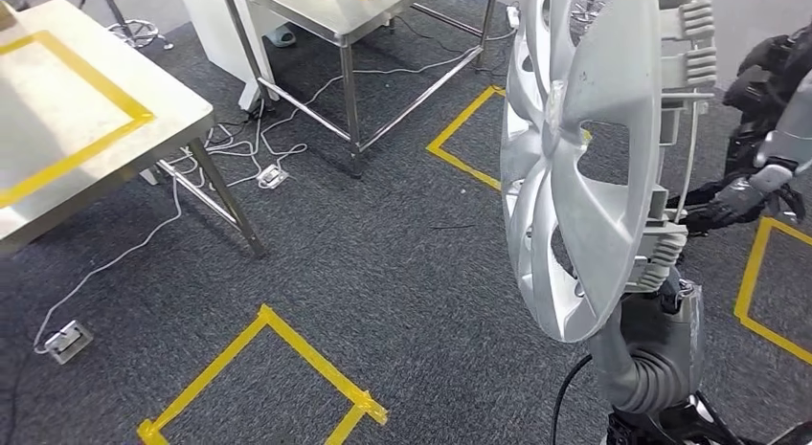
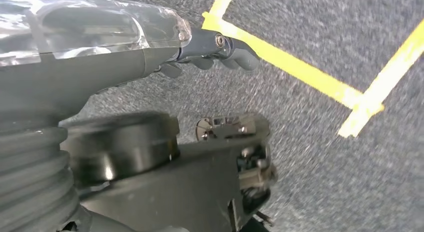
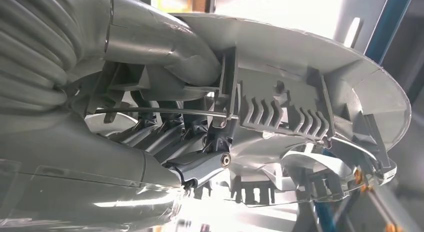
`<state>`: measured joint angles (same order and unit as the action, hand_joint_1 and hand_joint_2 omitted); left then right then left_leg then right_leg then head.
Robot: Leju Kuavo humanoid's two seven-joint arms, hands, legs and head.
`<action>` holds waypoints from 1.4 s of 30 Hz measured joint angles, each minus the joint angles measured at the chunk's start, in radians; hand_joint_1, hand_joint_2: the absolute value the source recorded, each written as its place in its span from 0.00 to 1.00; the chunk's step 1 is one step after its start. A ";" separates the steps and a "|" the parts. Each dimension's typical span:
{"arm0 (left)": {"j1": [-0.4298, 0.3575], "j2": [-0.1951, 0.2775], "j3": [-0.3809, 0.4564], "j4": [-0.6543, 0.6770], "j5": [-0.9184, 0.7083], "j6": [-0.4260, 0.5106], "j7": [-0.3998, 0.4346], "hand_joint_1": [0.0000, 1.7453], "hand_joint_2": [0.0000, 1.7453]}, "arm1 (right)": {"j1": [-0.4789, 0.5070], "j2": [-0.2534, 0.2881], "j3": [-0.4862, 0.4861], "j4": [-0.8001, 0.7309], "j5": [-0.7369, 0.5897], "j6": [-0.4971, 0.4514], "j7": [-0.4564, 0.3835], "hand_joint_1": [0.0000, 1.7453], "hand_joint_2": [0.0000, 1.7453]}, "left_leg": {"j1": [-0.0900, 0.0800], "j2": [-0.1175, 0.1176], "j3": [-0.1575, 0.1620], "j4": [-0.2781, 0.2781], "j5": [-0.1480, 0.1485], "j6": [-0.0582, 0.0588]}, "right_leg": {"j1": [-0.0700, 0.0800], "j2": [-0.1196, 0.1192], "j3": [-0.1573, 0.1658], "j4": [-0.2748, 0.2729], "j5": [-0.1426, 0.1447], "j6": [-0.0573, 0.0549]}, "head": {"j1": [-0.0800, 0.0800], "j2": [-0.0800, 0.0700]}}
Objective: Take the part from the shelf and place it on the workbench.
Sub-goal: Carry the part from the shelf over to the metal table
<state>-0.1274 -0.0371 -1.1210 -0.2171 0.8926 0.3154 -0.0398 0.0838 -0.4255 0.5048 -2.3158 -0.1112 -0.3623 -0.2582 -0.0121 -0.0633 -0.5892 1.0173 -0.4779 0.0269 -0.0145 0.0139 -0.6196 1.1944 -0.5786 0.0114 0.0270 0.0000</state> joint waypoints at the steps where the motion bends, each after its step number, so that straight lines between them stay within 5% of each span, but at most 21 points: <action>1: 0.000 0.002 0.000 0.000 0.004 0.001 -0.006 0.00 1.00 | -0.008 0.000 0.003 0.005 -0.001 0.007 0.000 1.00 1.00 | -0.001 -0.011 0.000 0.001 0.000 -0.001 | 0.000 0.025 0.027 -0.068 0.037 -0.006 | 0.002 0.000; 4: -0.001 0.009 0.000 0.000 0.017 0.007 -0.024 0.00 1.00 | -0.033 0.004 0.011 0.019 -0.006 0.027 -0.001 1.00 1.00 | 0.001 -0.037 -0.013 0.003 0.007 -0.013 | 0.000 0.067 0.067 -0.176 0.071 -0.013 | 0.006 0.000; 6: 0.001 0.015 0.000 0.000 0.025 0.008 -0.037 0.00 1.00 | -0.052 0.012 0.017 0.030 -0.013 0.042 -0.008 1.00 1.00 | 0.004 -0.039 -0.021 0.003 0.010 -0.025 | 0.001 0.046 0.070 -0.189 0.074 -0.017 | 0.009 0.000; 8: 0.000 0.024 0.001 0.001 0.034 0.008 -0.048 0.00 1.00 | -0.067 0.026 0.021 0.041 -0.021 0.056 -0.025 1.00 1.00 | 0.001 0.016 -0.039 0.036 -0.017 -0.038 | 0.000 0.021 0.075 -0.203 0.082 -0.024 | 0.002 0.000; 10: -0.003 0.032 0.001 0.001 0.044 0.008 -0.052 0.00 1.00 | -0.078 0.044 0.026 0.052 -0.029 0.066 -0.046 1.00 1.00 | 0.003 0.069 -0.088 0.138 -0.078 -0.050 | 0.000 -0.008 0.077 -0.208 0.084 -0.029 | -0.009 0.000; 12: -0.002 0.039 0.002 0.002 0.052 0.008 -0.049 0.00 1.00 | -0.091 0.061 0.033 0.066 -0.036 0.073 -0.065 1.00 1.00 | 0.013 0.069 -0.141 0.246 -0.118 -0.060 | 0.000 -0.038 0.077 -0.207 0.083 -0.030 | -0.017 0.000; 13: -0.001 0.043 0.002 0.002 0.054 0.008 -0.044 0.00 1.00 | -0.097 0.069 0.036 0.073 -0.039 0.076 -0.071 1.00 1.00 | 0.017 0.067 -0.147 0.260 -0.114 -0.065 | 0.000 -0.052 0.078 -0.207 0.082 -0.028 | -0.021 0.000; 15: 0.001 0.052 0.002 0.003 0.055 0.008 -0.032 0.00 1.00 | -0.106 0.084 0.043 0.087 -0.044 0.080 -0.079 1.00 1.00 | 0.021 0.083 -0.101 0.177 -0.057 -0.070 | -0.002 -0.078 0.080 -0.204 0.078 -0.022 | -0.029 0.000; 16: 0.000 0.056 0.002 0.003 0.056 0.008 -0.025 0.00 1.00 | -0.110 0.089 0.046 0.093 -0.047 0.082 -0.081 1.00 1.00 | 0.019 0.112 -0.064 0.108 -0.031 -0.071 | -0.001 -0.089 0.082 -0.203 0.074 -0.018 | -0.033 0.000; 19: 0.000 0.062 0.002 0.004 0.065 0.010 -0.015 0.00 1.00 | -0.118 0.099 0.053 0.108 -0.057 0.086 -0.083 1.00 1.00 | 0.008 0.161 -0.010 0.003 -0.005 -0.049 | 0.004 -0.115 0.087 -0.197 0.066 -0.002 | -0.033 0.000; 21: 0.001 0.064 0.003 0.004 0.075 0.012 -0.016 0.00 1.00 | -0.119 0.103 0.058 0.117 -0.065 0.087 -0.083 1.00 1.00 | 0.006 0.137 -0.014 0.002 -0.001 -0.032 | 0.004 -0.131 0.089 -0.197 0.062 0.007 | -0.030 0.000; 23: 0.000 0.065 0.005 0.005 0.081 0.014 -0.020 0.00 1.00 | -0.117 0.107 0.062 0.126 -0.070 0.087 -0.084 1.00 1.00 | 0.009 0.112 -0.013 -0.001 0.003 -0.020 | -0.001 -0.103 0.081 -0.169 0.035 0.016 | -0.027 0.000; 26: -0.001 0.065 0.011 0.005 0.080 0.013 -0.017 0.00 1.00 | -0.104 0.108 0.068 0.139 -0.077 0.083 -0.086 1.00 1.00 | 0.009 0.072 -0.011 -0.003 0.006 -0.007 | -0.003 -0.031 0.005 0.010 -0.058 0.020 | -0.016 0.000; 28: 0.000 0.064 0.012 0.005 0.077 0.009 -0.004 0.00 1.00 | -0.096 0.109 0.072 0.148 -0.083 0.078 -0.094 1.00 1.00 | 0.004 0.043 -0.010 -0.002 0.007 -0.004 | -0.001 -0.021 -0.039 0.094 -0.074 0.014 | -0.008 0.000; 30: 0.000 0.064 0.012 0.005 0.075 0.008 0.017 0.00 1.00 | -0.089 0.111 0.077 0.155 -0.088 0.075 -0.108 1.00 1.00 | 0.000 0.011 -0.006 -0.002 0.007 -0.003 | 0.002 -0.010 -0.019 0.031 -0.013 0.001 | -0.002 0.000; 32: 0.000 0.065 0.012 0.005 0.074 0.008 0.033 0.00 1.00 | -0.084 0.113 0.081 0.158 -0.091 0.075 -0.122 1.00 1.00 | -0.002 -0.016 -0.004 -0.001 0.007 -0.004 | 0.004 0.033 0.032 -0.101 0.061 -0.016 | 0.001 0.000; 34: 0.000 0.065 0.012 0.005 0.074 0.008 0.037 0.00 1.00 | -0.082 0.115 0.083 0.161 -0.093 0.075 -0.130 1.00 1.00 | 0.000 -0.038 -0.012 0.000 0.011 -0.010 | 0.006 0.064 0.061 -0.174 0.081 -0.024 | 0.004 0.000; 36: 0.001 0.069 0.012 0.005 0.074 0.006 0.037 0.00 1.00 | -0.083 0.119 0.087 0.164 -0.096 0.078 -0.135 1.00 1.00 | 0.003 -0.055 -0.020 -0.001 0.016 -0.021 | 0.007 0.049 0.068 -0.189 0.079 -0.024 | 0.008 0.000; 38: 0.002 0.076 0.013 0.006 0.074 0.002 0.037 0.00 1.00 | -0.084 0.130 0.089 0.170 -0.098 0.082 -0.139 1.00 1.00 | -0.001 -0.008 -0.031 0.016 0.000 -0.032 | 0.003 0.023 0.074 -0.203 0.085 -0.027 | 0.006 0.000; 40: 0.000 0.081 0.014 0.006 0.074 -0.001 0.037 0.00 1.00 | -0.084 0.142 0.091 0.178 -0.098 0.085 -0.142 1.00 1.00 | 0.000 0.060 -0.072 0.101 -0.055 -0.044 | 0.001 -0.004 0.080 -0.213 0.089 -0.030 | -0.006 0.000; 42: -0.001 0.084 0.016 0.006 0.074 -0.003 0.038 0.00 1.00 | -0.084 0.152 0.091 0.187 -0.098 0.086 -0.144 1.00 1.00 | 0.013 0.070 -0.131 0.223 -0.108 -0.056 | 0.001 -0.033 0.080 -0.213 0.088 -0.031 | -0.018 0.000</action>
<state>-0.1285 0.0473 -1.1048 -0.2110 0.9670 0.3120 -0.0014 0.0001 -0.2737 0.5961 -2.1293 -0.2095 -0.2761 -0.4021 0.0007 0.0067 -0.7198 1.2400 -0.5863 -0.0286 -0.0131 -0.0187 -0.5397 0.9809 -0.4907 -0.0195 0.0089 0.0000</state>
